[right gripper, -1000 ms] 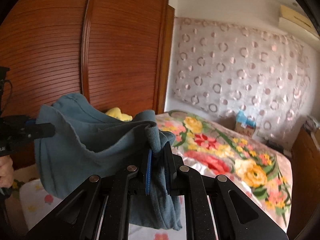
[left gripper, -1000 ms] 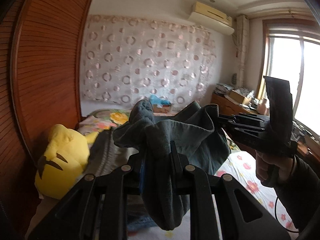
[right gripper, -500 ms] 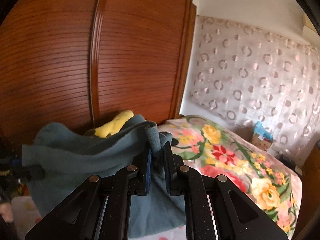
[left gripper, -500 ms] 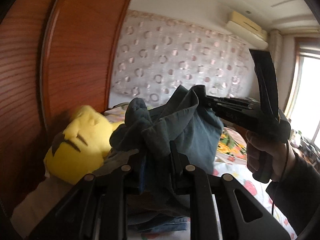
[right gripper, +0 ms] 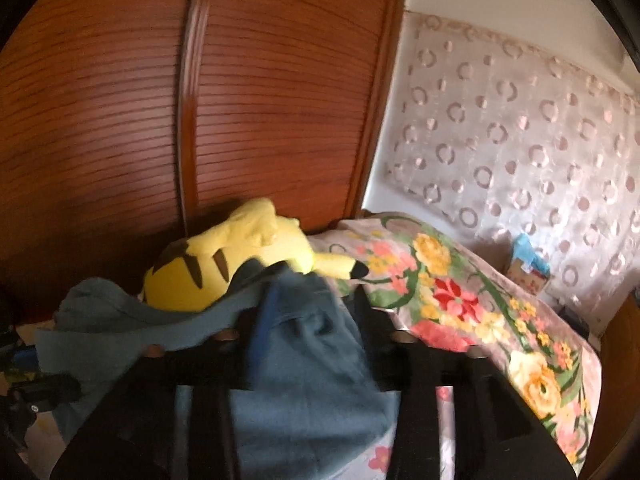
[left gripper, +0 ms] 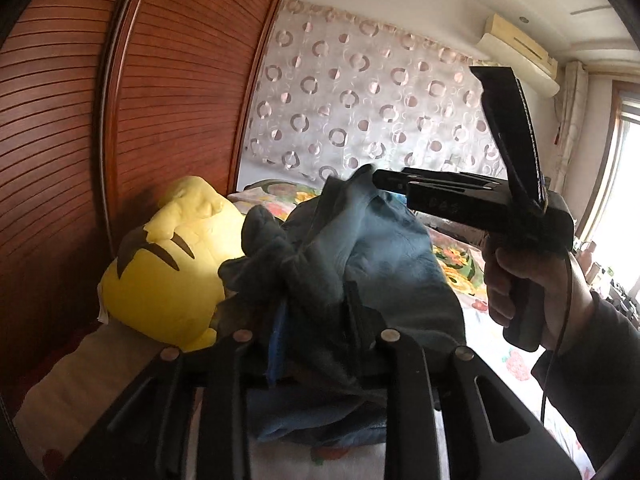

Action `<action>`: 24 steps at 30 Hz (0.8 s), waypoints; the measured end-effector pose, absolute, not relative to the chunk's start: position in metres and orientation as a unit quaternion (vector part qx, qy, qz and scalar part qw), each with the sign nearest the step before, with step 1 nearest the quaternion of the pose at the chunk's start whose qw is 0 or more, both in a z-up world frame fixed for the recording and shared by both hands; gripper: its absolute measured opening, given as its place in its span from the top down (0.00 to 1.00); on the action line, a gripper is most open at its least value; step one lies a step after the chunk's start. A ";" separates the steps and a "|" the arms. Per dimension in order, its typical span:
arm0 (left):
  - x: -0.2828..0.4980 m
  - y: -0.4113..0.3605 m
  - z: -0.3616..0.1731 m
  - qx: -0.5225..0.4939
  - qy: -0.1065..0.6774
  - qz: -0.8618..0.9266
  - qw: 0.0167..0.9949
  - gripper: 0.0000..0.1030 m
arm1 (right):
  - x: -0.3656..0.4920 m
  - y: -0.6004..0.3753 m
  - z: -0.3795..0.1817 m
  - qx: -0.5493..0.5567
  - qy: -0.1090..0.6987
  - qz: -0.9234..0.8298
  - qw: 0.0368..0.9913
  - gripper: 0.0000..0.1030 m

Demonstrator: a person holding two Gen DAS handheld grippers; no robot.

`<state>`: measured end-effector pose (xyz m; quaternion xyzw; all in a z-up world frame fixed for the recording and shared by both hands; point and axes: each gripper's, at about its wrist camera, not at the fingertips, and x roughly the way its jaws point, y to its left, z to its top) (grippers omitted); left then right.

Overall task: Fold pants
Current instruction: 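Lower the shorts onto the folded jeans stack with both grippers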

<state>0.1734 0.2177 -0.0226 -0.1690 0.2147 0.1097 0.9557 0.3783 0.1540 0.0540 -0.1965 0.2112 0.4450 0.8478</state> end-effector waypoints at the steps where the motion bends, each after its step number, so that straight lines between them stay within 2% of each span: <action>1: 0.169 0.217 -0.020 -0.166 0.213 0.110 0.957 0.76 | 0.378 0.151 0.056 -0.189 0.214 0.449 0.847 0.55; 7: 0.157 0.211 0.000 -0.143 0.194 0.102 0.965 0.75 | 0.380 0.124 0.058 -0.152 0.240 0.488 0.825 0.56; 11: 0.167 0.206 0.007 -0.122 0.200 0.088 0.968 0.75 | 0.383 0.116 0.043 -0.138 0.274 0.521 0.797 0.59; 19: 0.196 0.203 -0.038 -0.115 0.283 0.090 0.948 0.75 | 0.403 0.117 0.005 -0.145 0.315 0.483 0.804 0.61; 20: 0.197 0.203 -0.045 -0.113 0.289 0.091 0.946 0.75 | 0.403 0.118 0.001 -0.149 0.317 0.477 0.806 0.65; 24: 0.199 0.202 -0.050 -0.106 0.295 0.092 0.945 0.73 | 0.397 0.119 -0.005 -0.155 0.313 0.465 0.813 0.65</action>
